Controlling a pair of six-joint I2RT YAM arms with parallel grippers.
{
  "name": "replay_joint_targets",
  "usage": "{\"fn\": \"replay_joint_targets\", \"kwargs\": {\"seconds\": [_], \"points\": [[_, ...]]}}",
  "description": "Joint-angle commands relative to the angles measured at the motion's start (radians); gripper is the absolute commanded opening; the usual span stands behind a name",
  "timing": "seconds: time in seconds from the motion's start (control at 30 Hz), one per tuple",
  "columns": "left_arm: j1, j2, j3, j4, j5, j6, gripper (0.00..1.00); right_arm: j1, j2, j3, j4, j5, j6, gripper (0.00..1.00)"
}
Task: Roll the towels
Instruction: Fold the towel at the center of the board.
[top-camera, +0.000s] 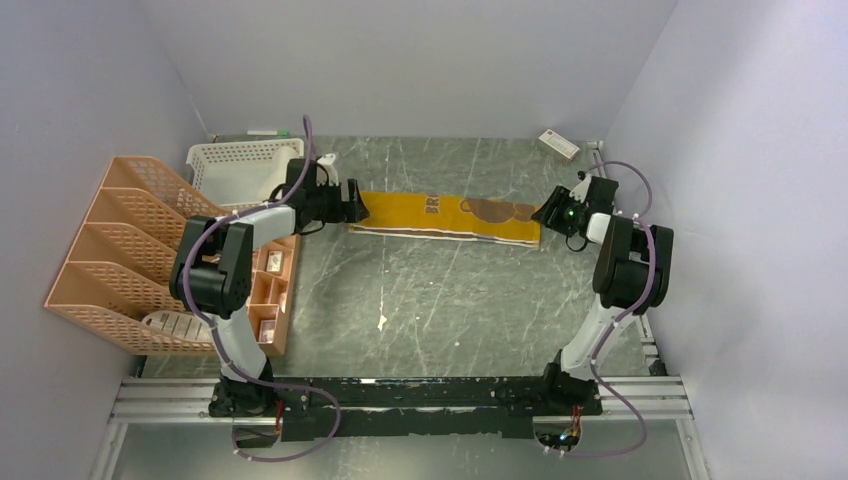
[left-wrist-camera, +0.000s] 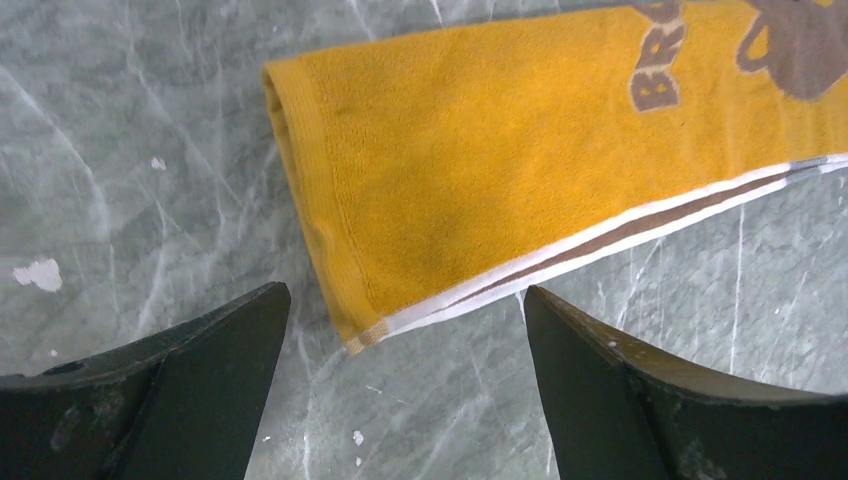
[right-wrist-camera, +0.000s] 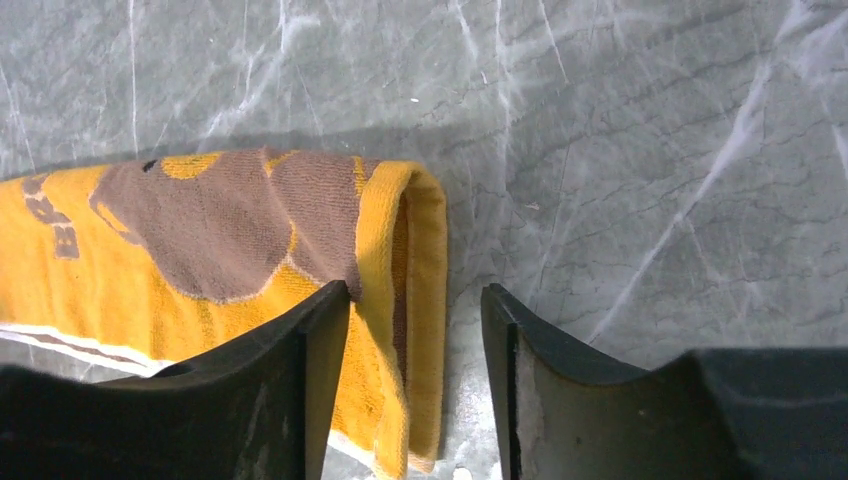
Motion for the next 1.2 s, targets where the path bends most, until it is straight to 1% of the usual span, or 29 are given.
{"fn": "replay_joint_targets", "kwargs": {"seconds": [0.0, 0.1, 0.17, 0.3, 0.47, 0.5, 0.6, 0.67, 0.7, 0.73, 0.8, 0.93, 1.0, 1.1, 1.17], "points": [[0.009, -0.004, 0.046, 0.002, 0.036, -0.003, 0.98, 0.000, 0.045, 0.003, -0.002, -0.028, 0.001, 0.49], [0.011, -0.016, 0.048, -0.002, 0.037, -0.004, 0.98, 0.000, 0.050, -0.009, 0.006, -0.029, 0.005, 0.47], [0.014, -0.031, 0.044, -0.002, 0.036, -0.005, 0.98, 0.001, 0.054, -0.018, 0.014, -0.037, 0.009, 0.44], [0.021, -0.062, 0.032, 0.000, 0.044, -0.008, 0.98, 0.011, 0.062, -0.028, 0.033, -0.056, 0.023, 0.42], [0.030, -0.097, 0.017, -0.007, 0.045, -0.004, 0.98, 0.022, 0.073, -0.084, 0.062, -0.073, 0.038, 0.37], [0.031, -0.103, 0.015, -0.008, 0.044, -0.003, 0.99, 0.023, 0.075, -0.088, 0.062, -0.073, 0.039, 0.33], [0.031, -0.117, 0.010, -0.010, 0.041, -0.007, 0.98, 0.024, 0.074, -0.099, 0.063, -0.062, 0.037, 0.18], [0.031, -0.126, 0.008, -0.011, 0.041, -0.011, 0.98, 0.024, 0.070, -0.101, 0.060, -0.054, 0.037, 0.03], [0.033, -0.131, 0.006, -0.012, 0.039, -0.011, 0.98, 0.025, 0.065, -0.100, 0.056, -0.046, 0.037, 0.00], [0.033, -0.138, 0.006, -0.015, 0.037, -0.013, 0.98, 0.025, 0.055, -0.101, 0.054, -0.033, 0.039, 0.00], [0.033, -0.155, 0.005, -0.027, 0.031, -0.013, 0.98, 0.024, 0.017, -0.113, 0.052, 0.015, 0.044, 0.00], [0.038, -0.193, 0.002, -0.039, 0.018, -0.016, 0.99, 0.005, -0.098, -0.159, 0.044, 0.223, 0.061, 0.00], [0.042, -0.205, -0.004, -0.038, 0.023, -0.023, 0.99, -0.028, -0.148, -0.179, 0.050, 0.289, 0.071, 0.00], [0.044, -0.219, -0.011, -0.039, 0.026, -0.025, 0.99, -0.066, -0.200, -0.175, 0.030, 0.376, 0.069, 0.00], [0.044, -0.228, -0.011, -0.048, 0.021, -0.025, 0.99, -0.075, -0.224, -0.157, 0.001, 0.473, 0.055, 0.00]]}}
